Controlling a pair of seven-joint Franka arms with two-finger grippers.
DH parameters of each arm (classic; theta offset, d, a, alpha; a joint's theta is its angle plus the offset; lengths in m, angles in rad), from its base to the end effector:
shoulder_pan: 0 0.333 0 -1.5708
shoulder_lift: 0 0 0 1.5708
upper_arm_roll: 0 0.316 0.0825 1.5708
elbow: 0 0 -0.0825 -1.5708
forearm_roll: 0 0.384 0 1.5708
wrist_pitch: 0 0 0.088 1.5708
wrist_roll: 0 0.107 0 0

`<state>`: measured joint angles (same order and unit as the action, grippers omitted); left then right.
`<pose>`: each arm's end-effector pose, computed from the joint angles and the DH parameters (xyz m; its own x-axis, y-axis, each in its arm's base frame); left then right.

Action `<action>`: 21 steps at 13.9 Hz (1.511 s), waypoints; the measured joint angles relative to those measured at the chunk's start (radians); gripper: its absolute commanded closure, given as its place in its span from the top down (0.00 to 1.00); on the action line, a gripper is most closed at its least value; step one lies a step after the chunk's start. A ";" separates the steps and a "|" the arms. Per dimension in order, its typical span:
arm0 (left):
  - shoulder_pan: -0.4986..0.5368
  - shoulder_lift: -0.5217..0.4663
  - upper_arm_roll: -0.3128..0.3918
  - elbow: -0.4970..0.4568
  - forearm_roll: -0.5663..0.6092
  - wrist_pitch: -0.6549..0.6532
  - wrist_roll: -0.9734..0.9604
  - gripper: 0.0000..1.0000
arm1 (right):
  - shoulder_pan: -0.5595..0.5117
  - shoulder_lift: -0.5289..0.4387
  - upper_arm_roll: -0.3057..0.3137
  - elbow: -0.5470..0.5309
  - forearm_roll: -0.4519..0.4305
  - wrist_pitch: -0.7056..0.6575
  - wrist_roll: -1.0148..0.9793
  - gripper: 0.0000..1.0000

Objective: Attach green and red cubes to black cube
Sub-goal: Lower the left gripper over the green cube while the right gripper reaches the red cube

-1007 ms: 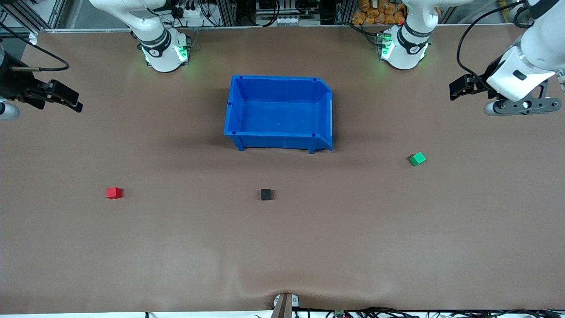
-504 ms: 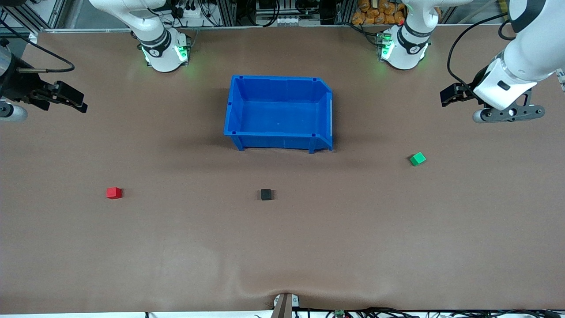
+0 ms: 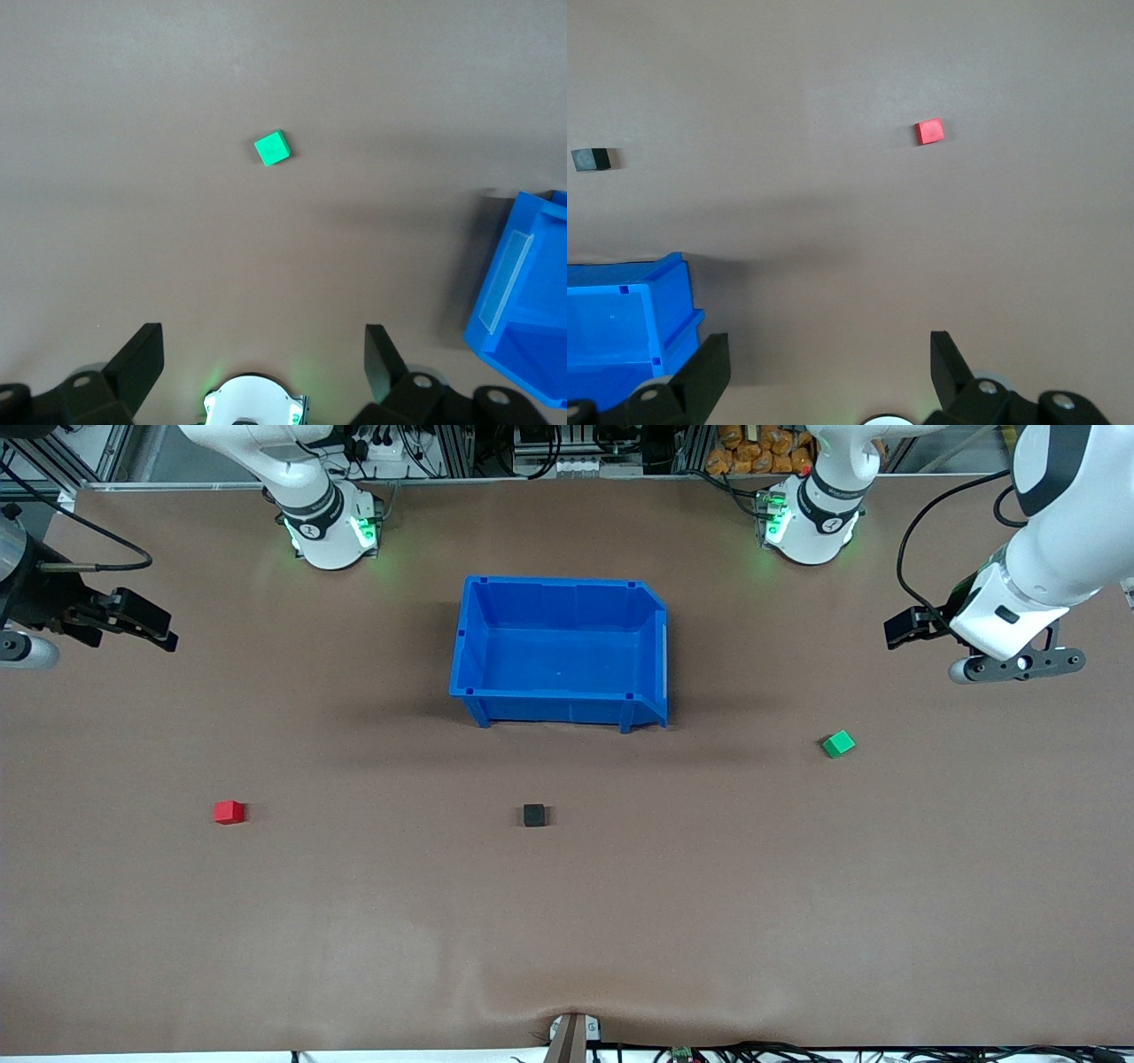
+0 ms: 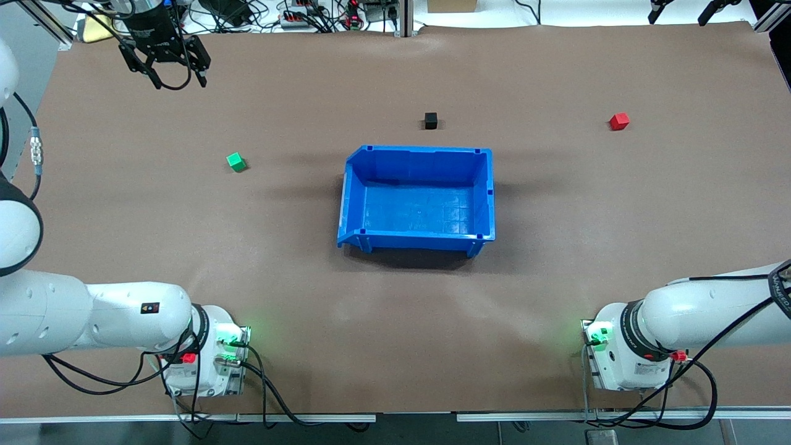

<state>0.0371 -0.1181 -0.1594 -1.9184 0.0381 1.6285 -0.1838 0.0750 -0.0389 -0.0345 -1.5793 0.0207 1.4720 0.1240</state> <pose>0.5024 -0.0610 0.5284 0.9851 0.0649 -0.1594 0.0515 -0.9949 -0.0864 0.5314 0.0235 0.6334 0.9942 -0.0813 -0.0705 -0.0825 -0.9965 -0.0134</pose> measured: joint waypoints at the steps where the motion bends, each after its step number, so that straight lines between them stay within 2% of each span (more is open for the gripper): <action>1: 0.005 0.000 0.000 -0.009 0.000 0.004 0.000 1.00 | 0.001 0.000 0.000 0.000 0.000 0.000 0.000 1.00; 7: 0.018 -0.001 0.000 -0.090 0.000 0.092 0.000 1.00 | 0.002 0.001 0.000 0.000 0.000 0.000 0.000 1.00; 14: 0.047 -0.006 0.001 -0.252 0.000 0.292 -0.001 1.00 | 0.002 0.002 0.000 0.000 0.000 0.000 0.000 1.00; 21: 0.071 -0.006 0.002 -0.350 0.000 0.440 -0.061 1.00 | 0.002 0.003 0.000 -0.001 0.000 0.000 0.000 1.00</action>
<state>0.1084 -0.1239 -0.1575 -2.2685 0.0381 2.0685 -0.2450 0.0773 -0.0361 -0.0343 -1.5799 0.0207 1.4720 0.1241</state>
